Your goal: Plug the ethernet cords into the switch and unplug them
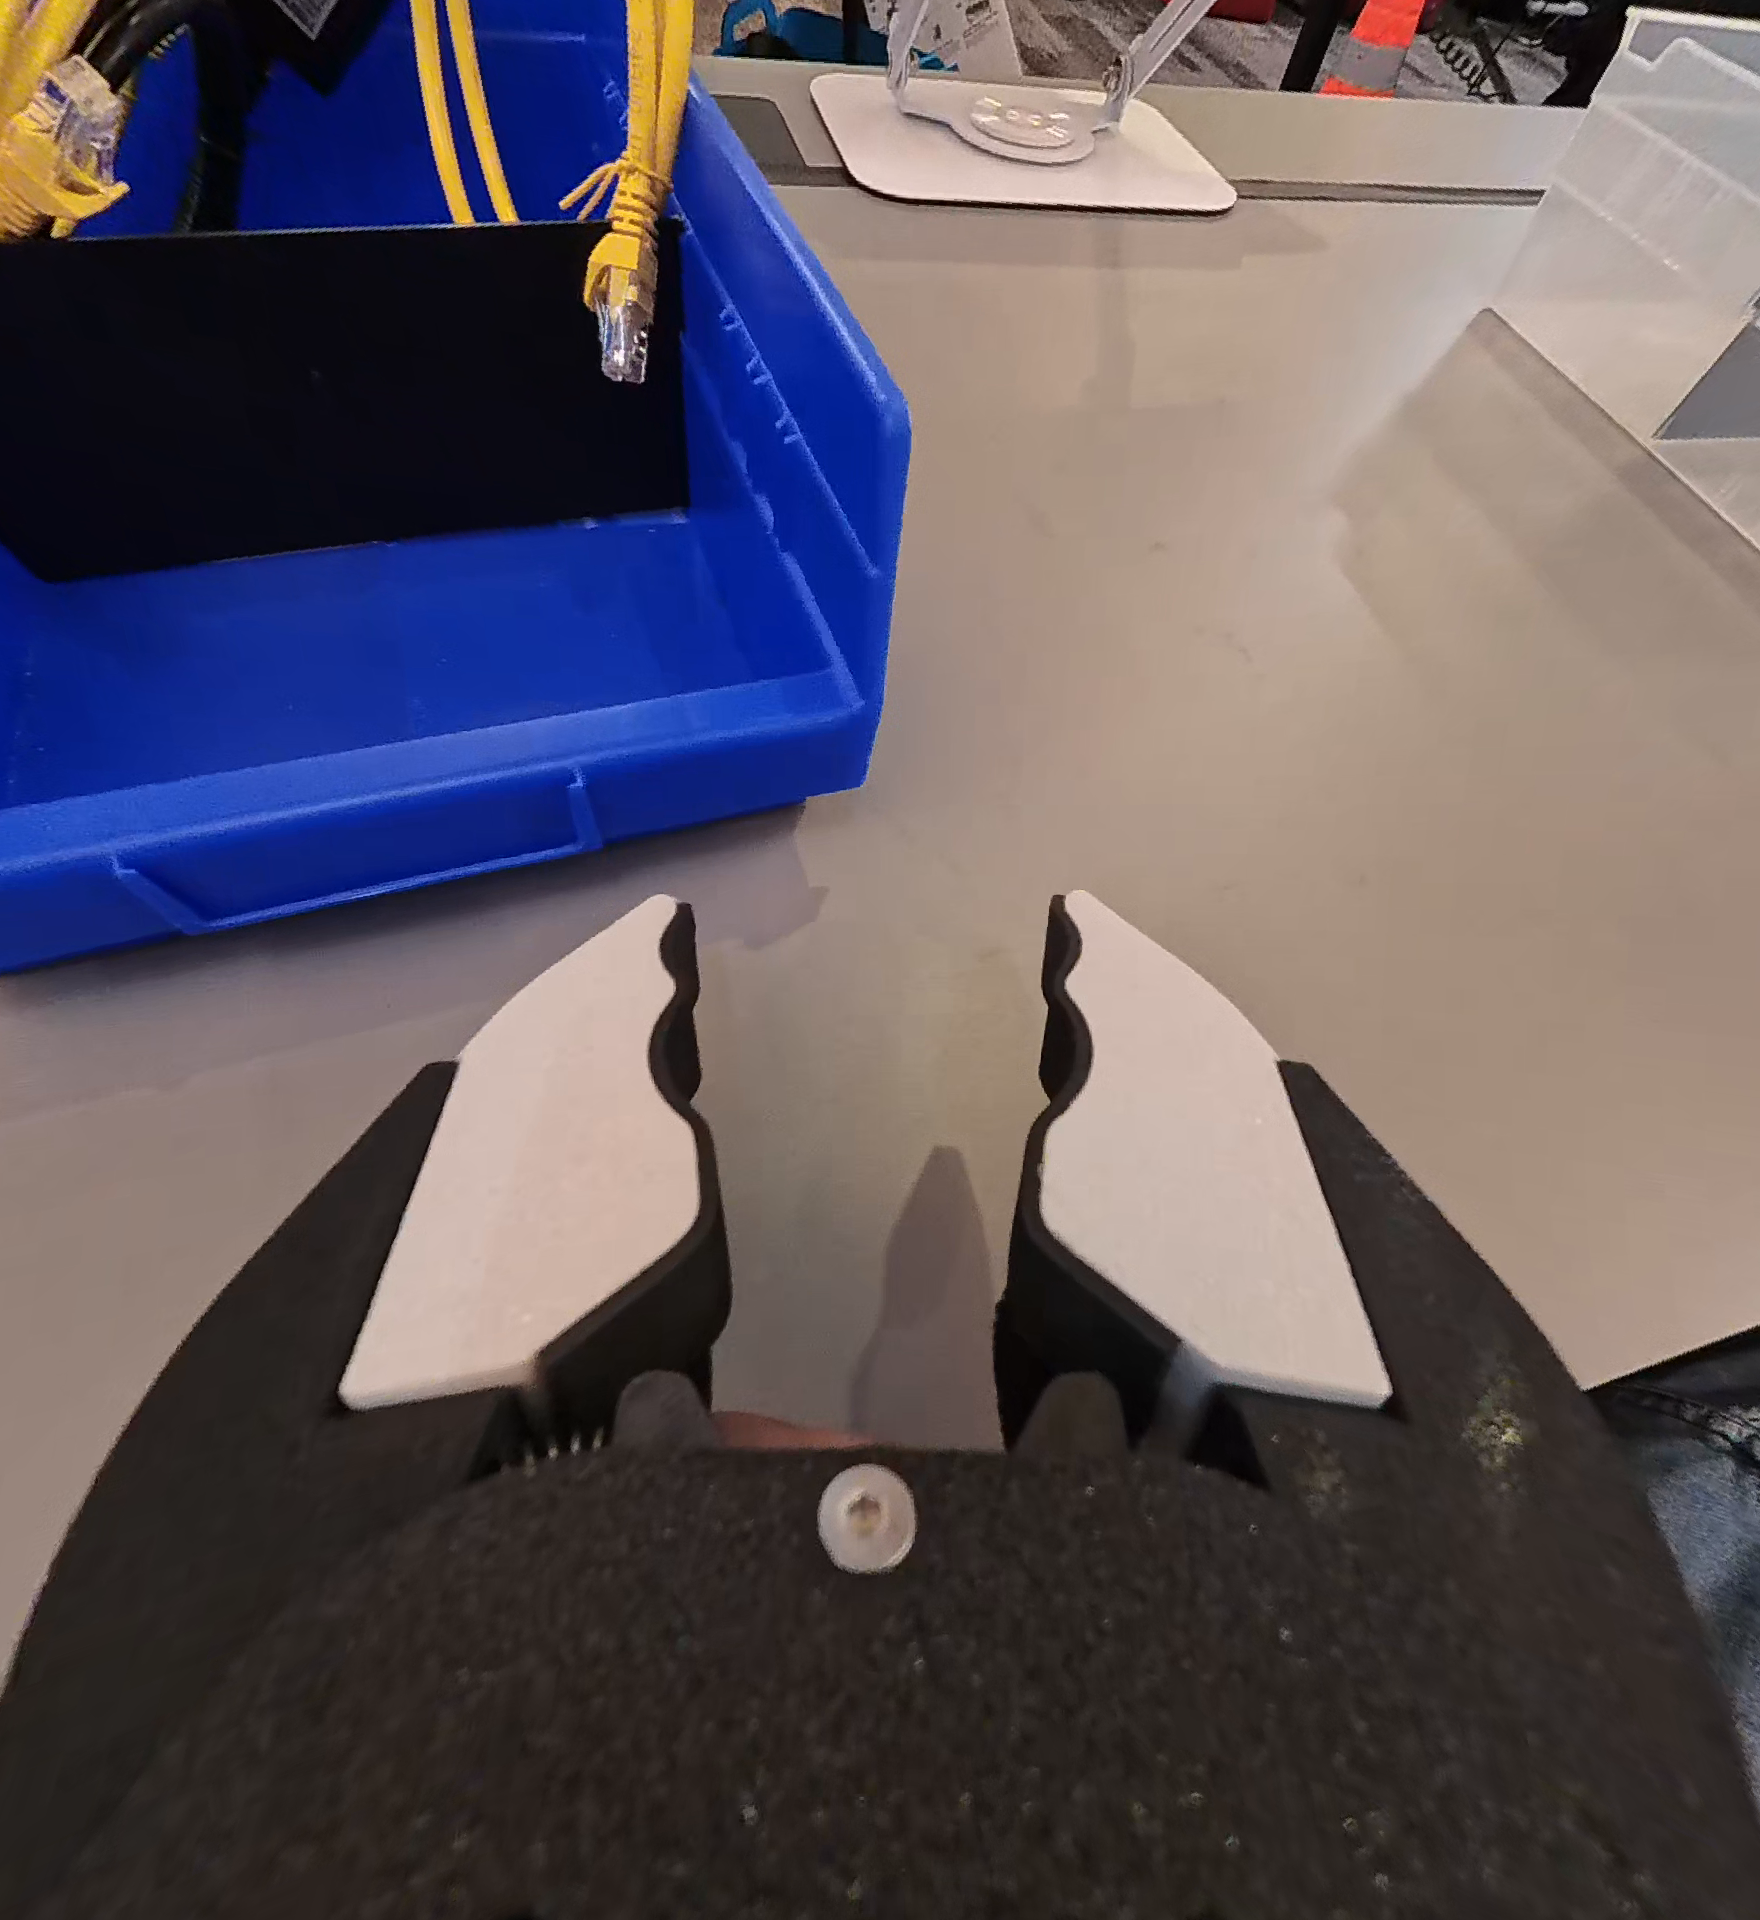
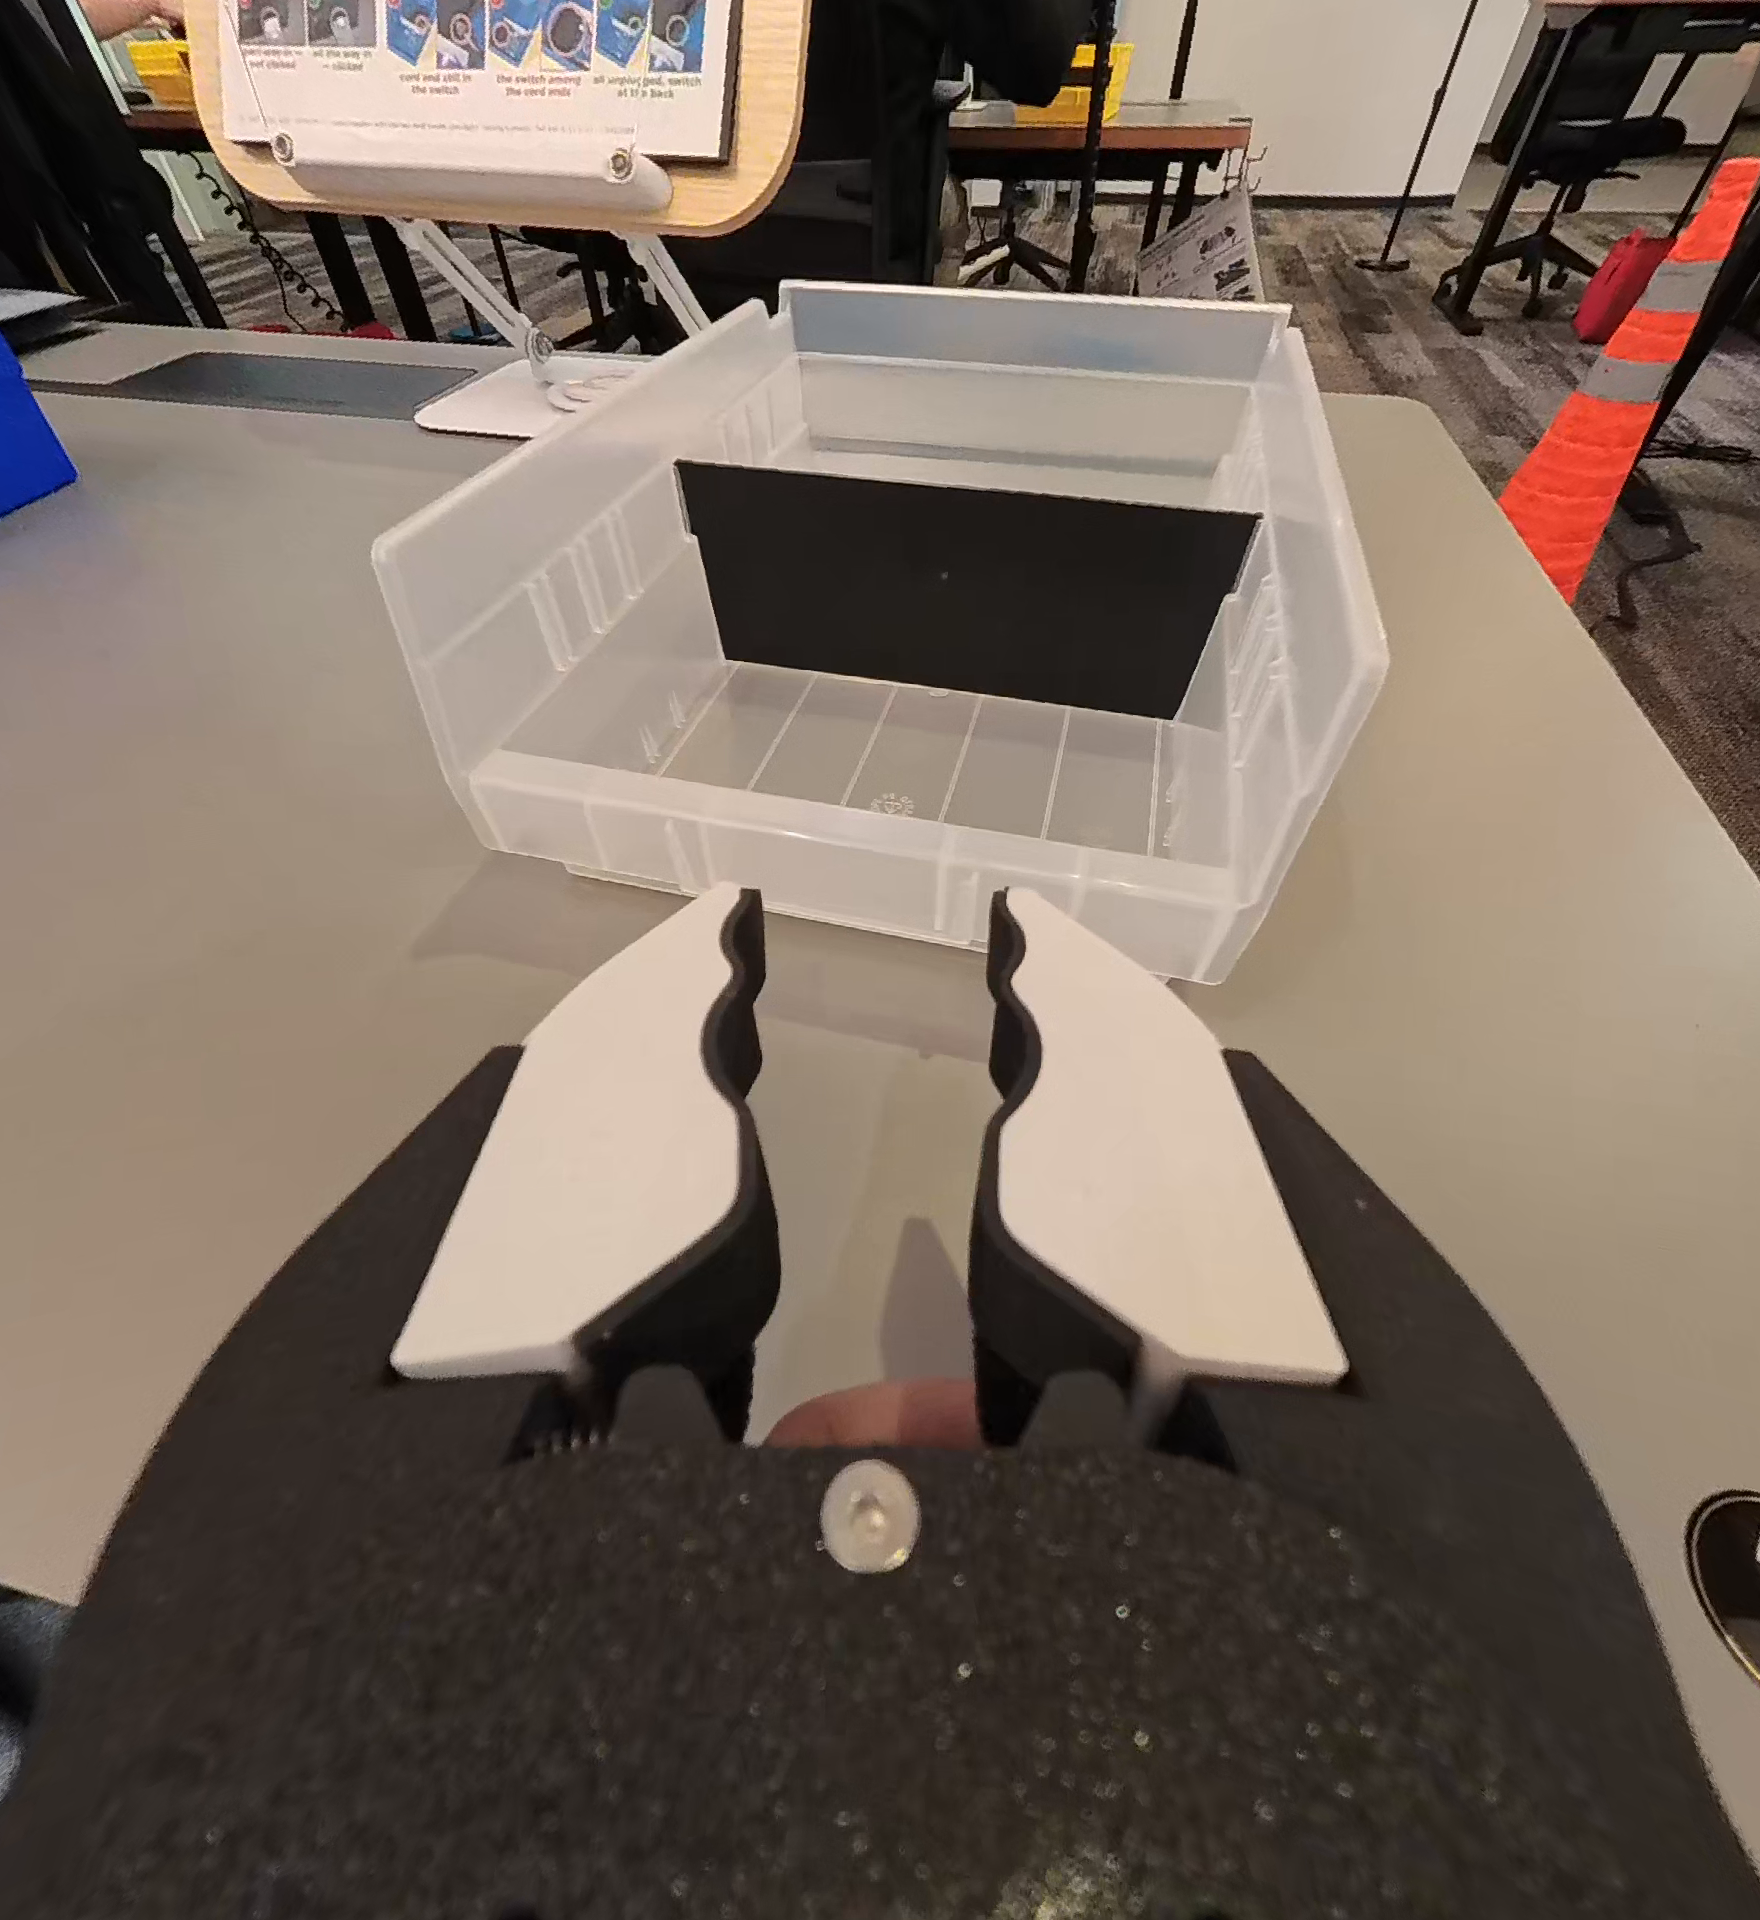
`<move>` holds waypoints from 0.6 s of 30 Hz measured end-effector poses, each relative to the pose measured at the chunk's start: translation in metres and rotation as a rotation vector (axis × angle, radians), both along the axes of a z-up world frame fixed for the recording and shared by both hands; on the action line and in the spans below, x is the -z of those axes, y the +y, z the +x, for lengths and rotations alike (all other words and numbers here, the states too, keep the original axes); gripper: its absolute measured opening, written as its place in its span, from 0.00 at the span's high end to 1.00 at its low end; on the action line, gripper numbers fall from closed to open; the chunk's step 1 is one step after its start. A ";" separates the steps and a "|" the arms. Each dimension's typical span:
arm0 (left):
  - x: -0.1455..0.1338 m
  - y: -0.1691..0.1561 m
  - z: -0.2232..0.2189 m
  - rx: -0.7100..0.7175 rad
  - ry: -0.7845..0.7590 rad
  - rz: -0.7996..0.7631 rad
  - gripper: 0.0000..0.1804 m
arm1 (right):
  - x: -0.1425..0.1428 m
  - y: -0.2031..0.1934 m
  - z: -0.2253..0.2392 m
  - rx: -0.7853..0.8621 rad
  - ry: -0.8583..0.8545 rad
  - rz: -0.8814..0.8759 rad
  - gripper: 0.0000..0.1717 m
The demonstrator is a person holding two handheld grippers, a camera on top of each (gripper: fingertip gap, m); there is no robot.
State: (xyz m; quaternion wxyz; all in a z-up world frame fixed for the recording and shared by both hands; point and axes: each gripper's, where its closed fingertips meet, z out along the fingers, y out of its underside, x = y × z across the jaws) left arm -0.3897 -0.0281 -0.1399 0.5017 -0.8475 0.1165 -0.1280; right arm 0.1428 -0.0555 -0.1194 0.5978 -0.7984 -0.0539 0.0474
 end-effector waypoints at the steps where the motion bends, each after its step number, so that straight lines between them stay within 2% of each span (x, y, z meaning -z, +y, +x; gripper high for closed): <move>1: 0.000 0.000 -0.001 -0.001 0.000 0.001 0.65 | 0.000 0.000 0.000 0.000 -0.001 0.001 0.77; 14: -0.002 -0.001 0.001 0.017 -0.034 0.001 0.65 | 0.001 0.000 -0.004 -0.014 -0.017 -0.007 0.77; 18: -0.011 -0.001 0.007 0.020 -0.111 0.002 0.65 | 0.001 -0.002 -0.008 -0.023 -0.004 -0.012 0.77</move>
